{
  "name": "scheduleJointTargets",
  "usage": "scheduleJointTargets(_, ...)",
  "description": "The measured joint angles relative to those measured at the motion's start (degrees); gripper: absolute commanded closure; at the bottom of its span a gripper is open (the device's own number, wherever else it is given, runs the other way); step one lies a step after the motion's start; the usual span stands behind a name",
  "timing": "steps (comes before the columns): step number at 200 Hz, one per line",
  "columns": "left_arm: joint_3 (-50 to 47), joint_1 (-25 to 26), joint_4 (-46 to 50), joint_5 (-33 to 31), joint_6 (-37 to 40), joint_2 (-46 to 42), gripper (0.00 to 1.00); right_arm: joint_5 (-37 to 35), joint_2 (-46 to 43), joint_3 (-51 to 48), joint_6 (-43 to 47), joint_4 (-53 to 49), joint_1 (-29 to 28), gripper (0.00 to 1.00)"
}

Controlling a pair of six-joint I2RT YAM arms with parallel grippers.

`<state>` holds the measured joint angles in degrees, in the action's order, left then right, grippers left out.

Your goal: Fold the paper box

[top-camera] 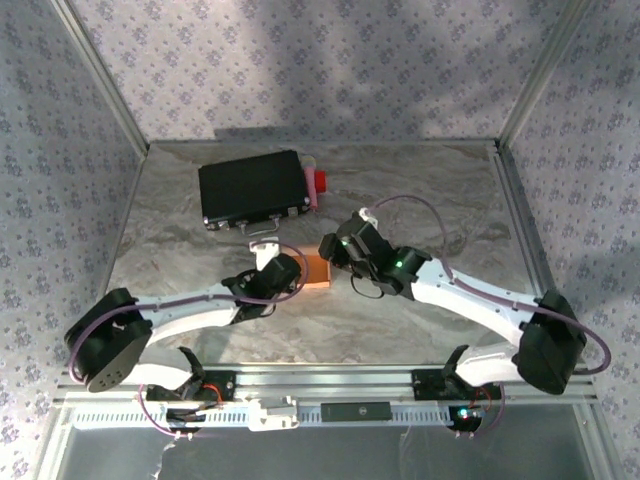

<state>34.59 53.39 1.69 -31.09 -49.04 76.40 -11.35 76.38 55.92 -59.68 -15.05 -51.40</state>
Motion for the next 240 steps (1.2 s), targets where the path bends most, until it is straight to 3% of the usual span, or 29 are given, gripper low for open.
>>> scheduleJointTargets(45,-2.0,0.4,1.2,-0.1,-0.2,-4.3,0.44,-1.4,4.0,1.9,3.3,-0.5,-1.3,0.55)
scheduleJointTargets(141,-3.4,0.4,4.0,2.0,-0.2,-9.2,0.40,-5.1,5.6,4.0,5.3,-3.1,-3.0,0.53)
scheduleJointTargets(222,-4.1,0.7,10.8,6.3,-0.5,-20.0,0.40,-6.5,3.6,6.5,7.5,-4.1,-3.1,0.53)
scheduleJointTargets(240,-4.1,0.7,12.7,7.7,-0.6,-22.3,0.47,-6.4,3.7,7.8,8.3,-4.5,-2.7,0.53)
